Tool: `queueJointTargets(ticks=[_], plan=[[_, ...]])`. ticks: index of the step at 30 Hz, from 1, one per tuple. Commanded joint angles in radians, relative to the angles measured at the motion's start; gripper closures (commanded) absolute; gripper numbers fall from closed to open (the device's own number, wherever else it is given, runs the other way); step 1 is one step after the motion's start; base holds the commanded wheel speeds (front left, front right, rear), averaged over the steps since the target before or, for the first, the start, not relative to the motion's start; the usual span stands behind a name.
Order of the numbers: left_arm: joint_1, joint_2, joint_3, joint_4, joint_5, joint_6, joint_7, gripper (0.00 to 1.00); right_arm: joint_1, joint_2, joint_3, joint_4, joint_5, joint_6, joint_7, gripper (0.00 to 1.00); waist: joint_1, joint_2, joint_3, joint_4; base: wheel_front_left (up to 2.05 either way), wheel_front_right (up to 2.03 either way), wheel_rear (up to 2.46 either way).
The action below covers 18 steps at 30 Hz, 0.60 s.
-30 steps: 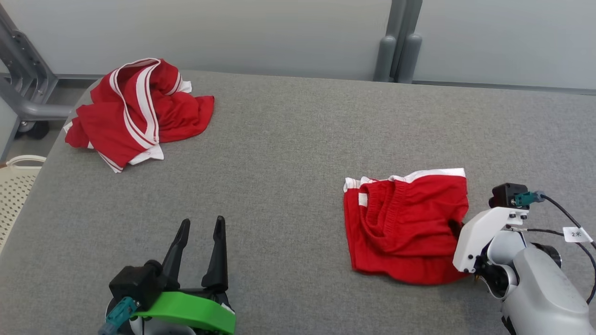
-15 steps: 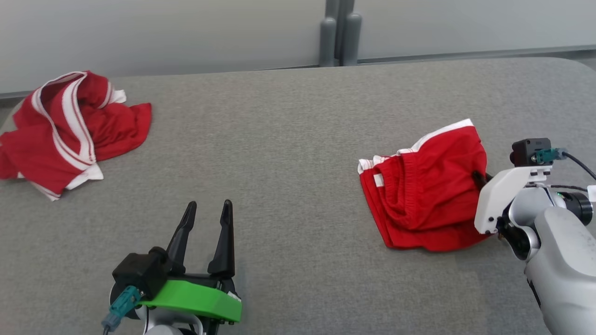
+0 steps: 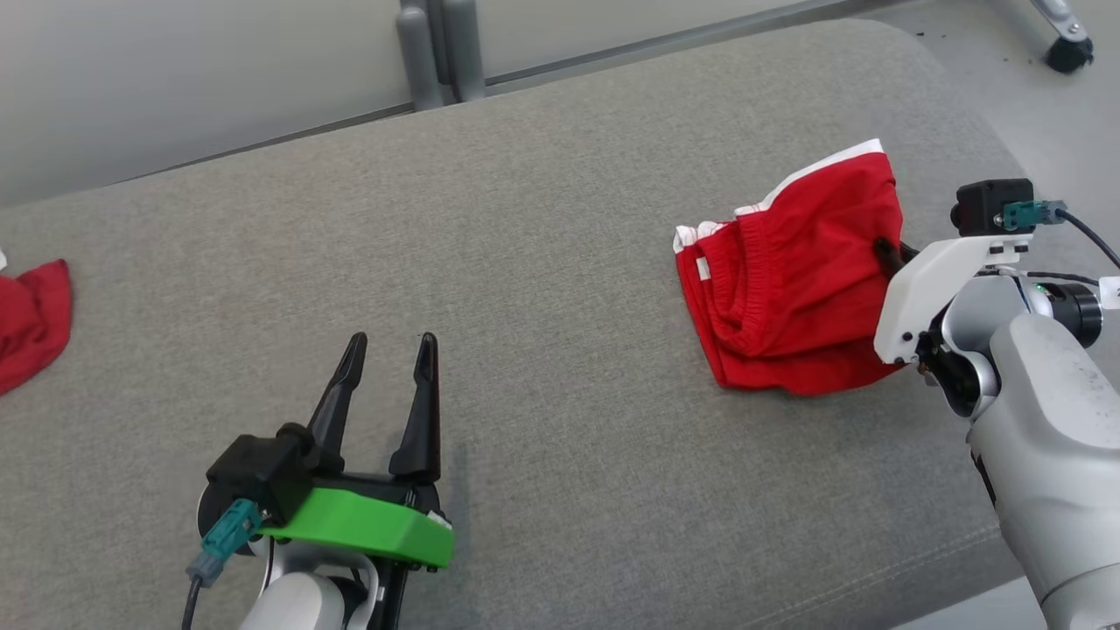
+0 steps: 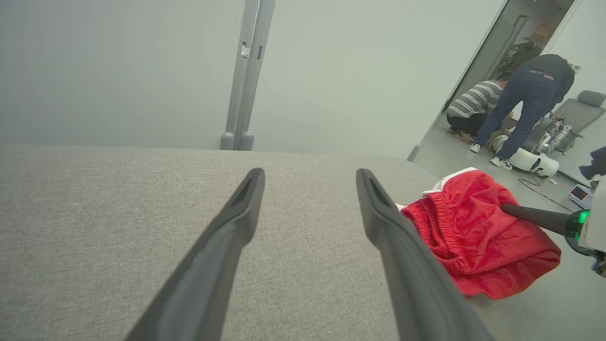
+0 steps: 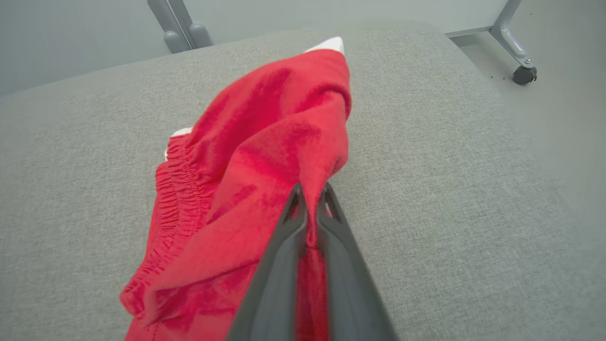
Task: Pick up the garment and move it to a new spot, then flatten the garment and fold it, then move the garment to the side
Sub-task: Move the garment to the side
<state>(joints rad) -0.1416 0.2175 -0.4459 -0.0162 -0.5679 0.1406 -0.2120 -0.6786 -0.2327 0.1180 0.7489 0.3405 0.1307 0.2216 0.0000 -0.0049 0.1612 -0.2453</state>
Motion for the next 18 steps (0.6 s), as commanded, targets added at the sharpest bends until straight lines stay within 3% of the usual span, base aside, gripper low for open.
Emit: queueJointTargets(ticks=[1,13,18], plan=[[-0.016,0.012,0.003,-0.003,0.008,0.001,0.005,0.00,-0.023,0.004,-0.003,0.008,-0.006,0.000,-0.012,1.00,0.0000,0.0049,0.044,-0.055,0.00,0.00,0.00],[-0.028,0.034,0.022,-0.027,0.003,0.021,0.015,0.00,-0.097,0.009,-0.014,0.098,-0.045,0.000,-0.105,1.00,0.0000,0.0049,0.080,-0.005,0.00,0.00,0.00],[-0.031,0.044,0.031,-0.045,0.007,0.029,0.016,0.00,-0.130,-0.023,-0.040,0.140,-0.072,0.000,-0.144,1.00,0.0000,0.0049,0.096,0.028,0.00,0.00,0.00]])
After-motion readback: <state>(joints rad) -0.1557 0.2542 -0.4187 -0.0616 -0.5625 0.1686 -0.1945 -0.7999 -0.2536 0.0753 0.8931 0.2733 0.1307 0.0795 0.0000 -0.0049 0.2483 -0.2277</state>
